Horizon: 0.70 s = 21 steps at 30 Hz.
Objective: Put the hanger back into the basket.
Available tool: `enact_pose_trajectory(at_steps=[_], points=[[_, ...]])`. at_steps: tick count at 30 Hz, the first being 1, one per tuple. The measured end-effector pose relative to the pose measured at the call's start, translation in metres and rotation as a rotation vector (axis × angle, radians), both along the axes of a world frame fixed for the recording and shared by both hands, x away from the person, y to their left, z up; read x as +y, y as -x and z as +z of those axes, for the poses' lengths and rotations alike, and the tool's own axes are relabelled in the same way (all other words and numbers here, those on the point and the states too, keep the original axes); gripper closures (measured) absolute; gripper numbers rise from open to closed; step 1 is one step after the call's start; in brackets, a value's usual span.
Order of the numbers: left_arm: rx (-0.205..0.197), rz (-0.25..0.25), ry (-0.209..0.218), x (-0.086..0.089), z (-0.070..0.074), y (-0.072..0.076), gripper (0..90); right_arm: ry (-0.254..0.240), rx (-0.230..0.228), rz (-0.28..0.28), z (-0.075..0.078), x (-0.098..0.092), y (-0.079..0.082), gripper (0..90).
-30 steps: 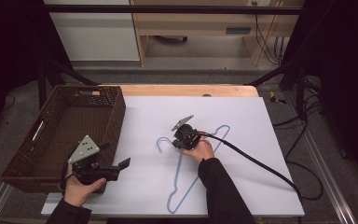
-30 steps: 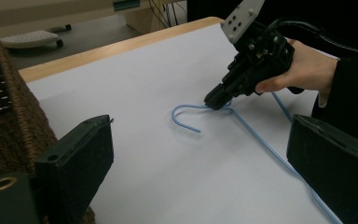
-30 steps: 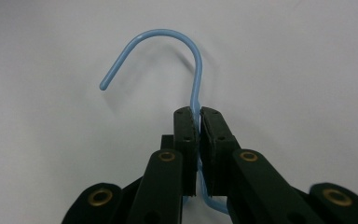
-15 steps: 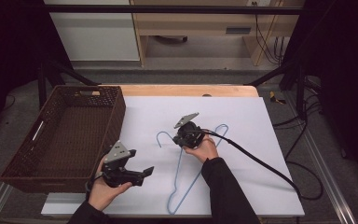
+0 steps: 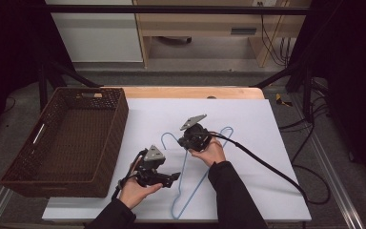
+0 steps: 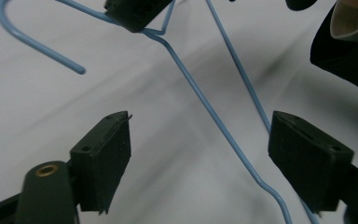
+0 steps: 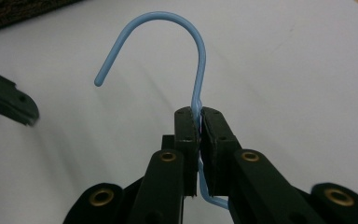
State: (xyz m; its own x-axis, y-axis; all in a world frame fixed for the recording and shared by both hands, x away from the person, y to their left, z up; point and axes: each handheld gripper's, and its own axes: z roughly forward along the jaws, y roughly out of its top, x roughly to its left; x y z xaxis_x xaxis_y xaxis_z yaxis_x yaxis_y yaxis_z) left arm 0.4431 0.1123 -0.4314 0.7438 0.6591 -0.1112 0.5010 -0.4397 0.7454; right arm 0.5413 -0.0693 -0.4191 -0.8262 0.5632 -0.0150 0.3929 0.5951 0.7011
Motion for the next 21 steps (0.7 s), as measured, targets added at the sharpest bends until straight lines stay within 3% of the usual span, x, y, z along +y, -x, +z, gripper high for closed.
enact_pose_trajectory(at_steps=[12, 21], points=[[0.112, 0.015, 0.025, -0.027, -0.019, -0.019, 47.8, -0.007, 0.003, -0.003, 0.002, -0.002, 0.002, 86.1], [0.143, 0.034, 0.04, -0.032, -0.025, -0.025, 68.2, -0.016, 0.0, 0.001, 0.002, -0.004, 0.002, 86.1]])
